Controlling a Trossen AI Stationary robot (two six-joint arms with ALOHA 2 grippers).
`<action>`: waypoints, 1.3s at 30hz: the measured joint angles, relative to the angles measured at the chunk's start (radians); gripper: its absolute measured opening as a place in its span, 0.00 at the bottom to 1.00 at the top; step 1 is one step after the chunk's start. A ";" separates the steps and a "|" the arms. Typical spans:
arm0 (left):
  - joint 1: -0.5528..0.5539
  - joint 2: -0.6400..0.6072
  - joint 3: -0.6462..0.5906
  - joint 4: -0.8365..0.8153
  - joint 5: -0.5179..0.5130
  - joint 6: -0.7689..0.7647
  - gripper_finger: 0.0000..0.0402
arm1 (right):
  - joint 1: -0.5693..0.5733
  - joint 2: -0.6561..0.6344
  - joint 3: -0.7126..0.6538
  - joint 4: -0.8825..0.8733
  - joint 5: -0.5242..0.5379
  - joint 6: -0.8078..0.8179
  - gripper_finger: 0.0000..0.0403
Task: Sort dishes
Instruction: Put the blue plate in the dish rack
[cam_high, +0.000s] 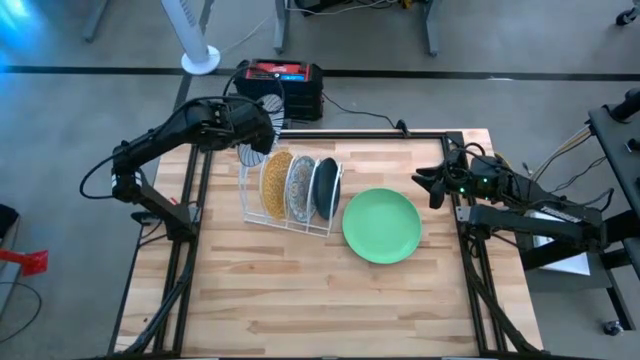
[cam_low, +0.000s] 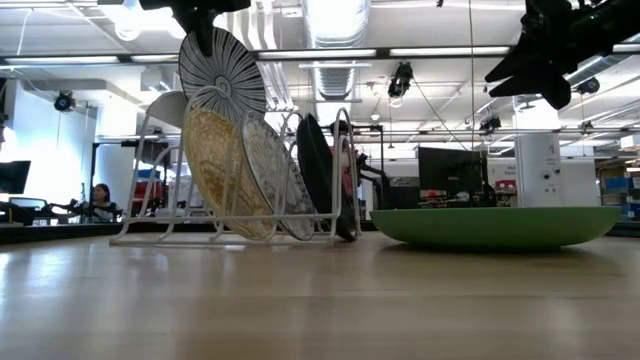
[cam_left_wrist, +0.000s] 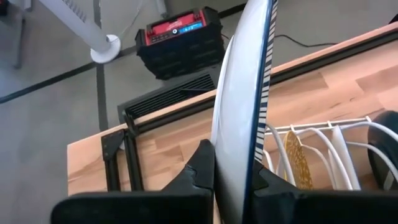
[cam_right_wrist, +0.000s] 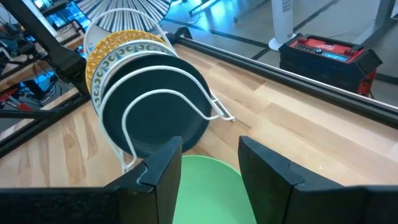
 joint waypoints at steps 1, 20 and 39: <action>-0.008 0.000 -0.003 0.000 -0.009 -0.008 0.00 | 0.000 0.001 -0.002 -0.001 0.000 0.000 0.38; -0.043 0.001 -0.075 0.010 -0.034 -0.063 0.00 | 0.011 0.271 -0.173 0.648 -0.232 0.161 0.30; -0.066 0.001 -0.075 0.010 -0.055 -0.055 0.00 | 0.012 0.824 0.073 0.749 -0.200 -0.729 0.42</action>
